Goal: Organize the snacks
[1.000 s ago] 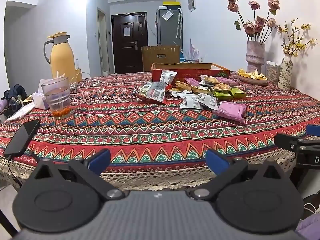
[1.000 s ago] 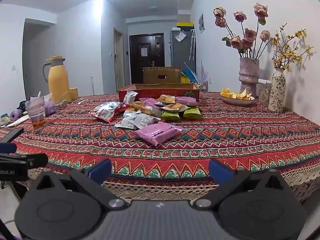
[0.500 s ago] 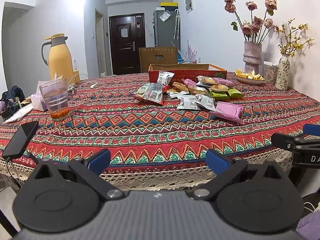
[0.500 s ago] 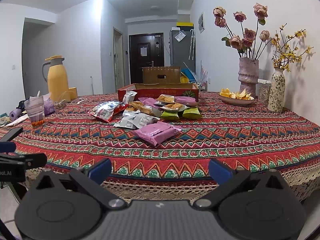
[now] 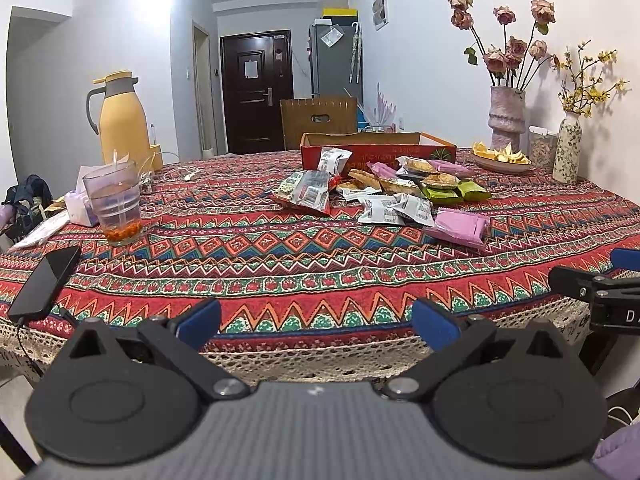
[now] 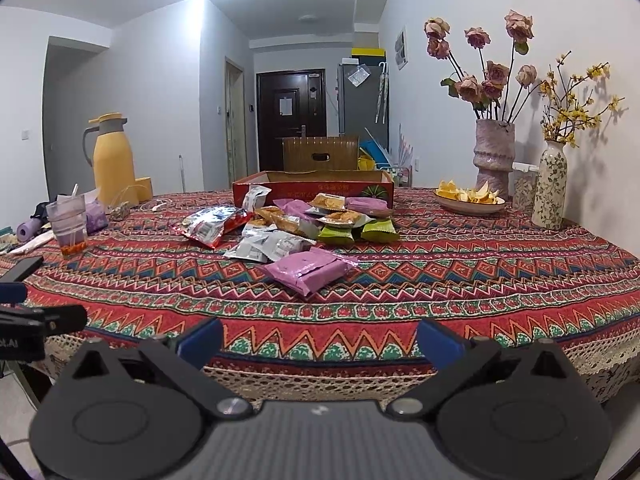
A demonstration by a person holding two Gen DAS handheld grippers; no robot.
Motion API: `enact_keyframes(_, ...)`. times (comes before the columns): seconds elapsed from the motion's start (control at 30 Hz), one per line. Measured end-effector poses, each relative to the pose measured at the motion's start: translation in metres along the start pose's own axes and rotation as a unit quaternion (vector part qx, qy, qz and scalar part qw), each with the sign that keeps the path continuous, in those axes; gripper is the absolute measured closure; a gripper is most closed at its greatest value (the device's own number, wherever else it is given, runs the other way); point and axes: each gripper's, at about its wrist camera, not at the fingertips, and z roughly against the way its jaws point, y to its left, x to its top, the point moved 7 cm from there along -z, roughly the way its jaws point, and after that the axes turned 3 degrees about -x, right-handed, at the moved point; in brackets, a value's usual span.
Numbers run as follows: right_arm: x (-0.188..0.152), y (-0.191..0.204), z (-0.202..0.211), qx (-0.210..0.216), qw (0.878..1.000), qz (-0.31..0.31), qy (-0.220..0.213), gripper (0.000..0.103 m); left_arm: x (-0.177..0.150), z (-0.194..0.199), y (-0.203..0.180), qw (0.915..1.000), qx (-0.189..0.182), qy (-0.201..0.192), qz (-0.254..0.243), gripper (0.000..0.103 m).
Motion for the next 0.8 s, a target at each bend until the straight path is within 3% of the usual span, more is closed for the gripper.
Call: enact_keyframes(0.8,-0.0016,0.0001,-0.0007,-0.001,1.000,0.002,0.002,0.000,-0.0023,-0.0013,-0.0006,1.0000,0.000,0.007,-0.002,0.000)
